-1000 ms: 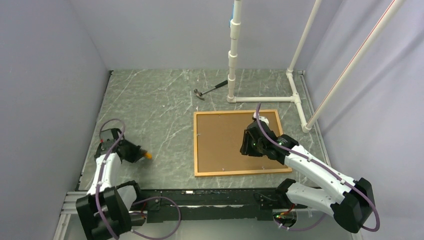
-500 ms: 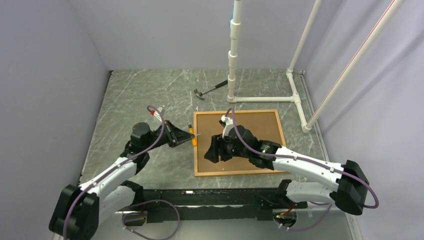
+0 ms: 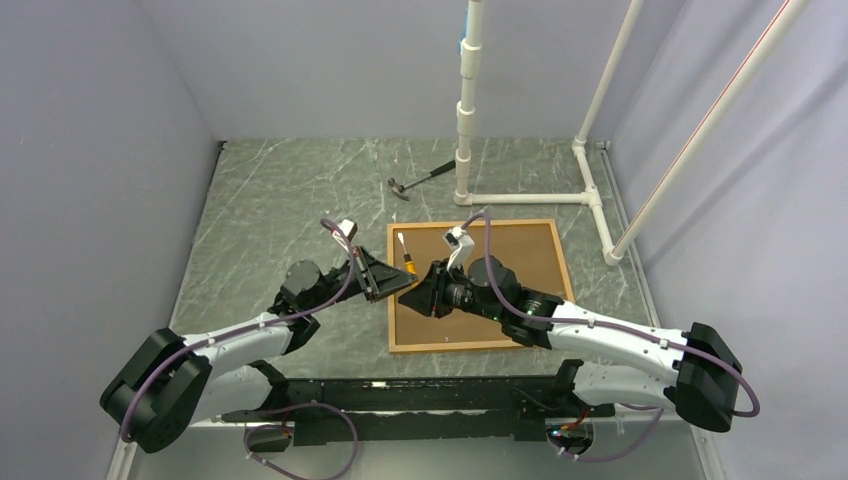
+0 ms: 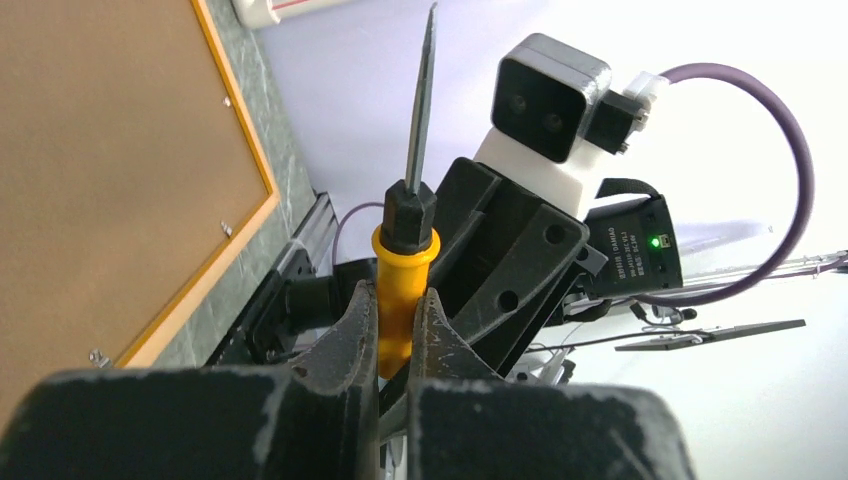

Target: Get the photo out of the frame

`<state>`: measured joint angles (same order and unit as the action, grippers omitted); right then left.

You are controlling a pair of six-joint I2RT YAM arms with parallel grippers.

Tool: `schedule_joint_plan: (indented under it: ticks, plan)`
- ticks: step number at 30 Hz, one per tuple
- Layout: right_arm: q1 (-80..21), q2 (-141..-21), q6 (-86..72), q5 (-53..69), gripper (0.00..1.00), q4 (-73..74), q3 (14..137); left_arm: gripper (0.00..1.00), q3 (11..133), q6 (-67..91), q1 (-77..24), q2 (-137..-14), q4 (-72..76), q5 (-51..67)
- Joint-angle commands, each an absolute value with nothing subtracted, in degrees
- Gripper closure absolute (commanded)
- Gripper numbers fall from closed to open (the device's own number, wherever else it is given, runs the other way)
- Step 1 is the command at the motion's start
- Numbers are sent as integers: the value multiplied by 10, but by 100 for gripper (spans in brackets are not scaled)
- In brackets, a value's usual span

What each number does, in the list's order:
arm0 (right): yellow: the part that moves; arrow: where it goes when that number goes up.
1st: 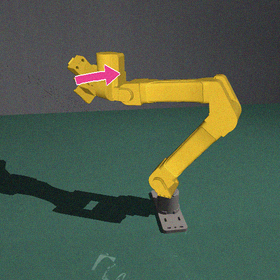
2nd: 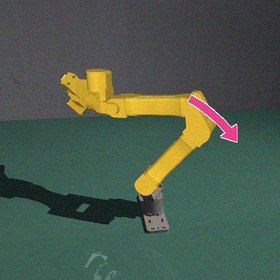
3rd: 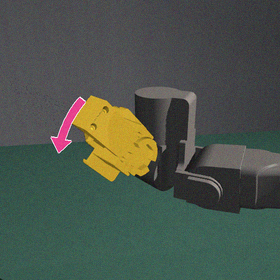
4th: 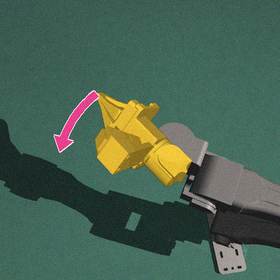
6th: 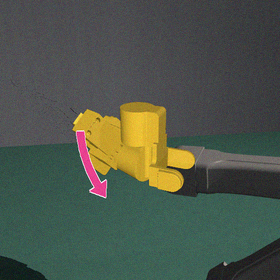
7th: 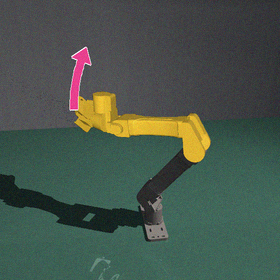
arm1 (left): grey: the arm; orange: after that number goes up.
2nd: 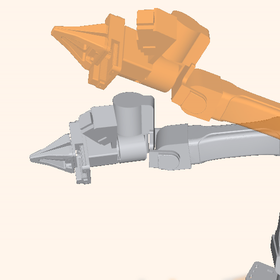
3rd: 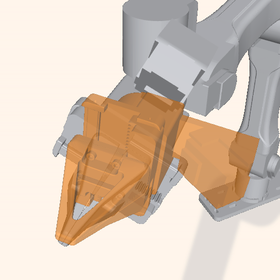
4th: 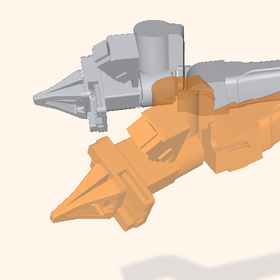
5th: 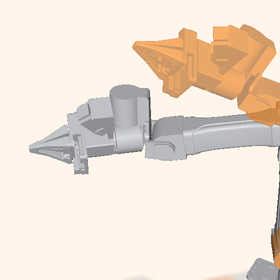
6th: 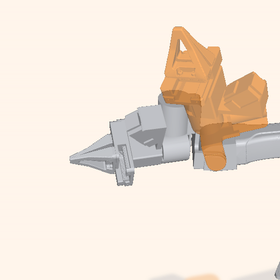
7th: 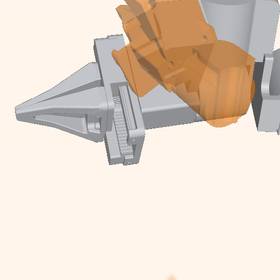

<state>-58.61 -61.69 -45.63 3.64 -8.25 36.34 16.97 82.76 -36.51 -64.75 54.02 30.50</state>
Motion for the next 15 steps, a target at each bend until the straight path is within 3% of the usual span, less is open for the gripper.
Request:
schedule_joint_plan:
  ticks: [1,3,4,7,9,15]
  plan:
    - [-587,-598,-463,10,95,-94,363,100,168,836,-373,-646,622,291]
    - [-586,-596,-456,1,100,-74,369,100,163,831,-374,-644,619,293]
    - [-586,-596,-453,-5,100,-64,373,91,159,829,-373,-641,618,292]
    - [-586,-586,-444,-11,100,-46,371,51,144,808,-355,-613,580,289]
    - [-586,-575,-430,5,100,-42,366,36,145,782,-328,-591,532,312]
    - [-587,-563,-380,51,100,22,388,32,170,745,-229,-574,468,437]
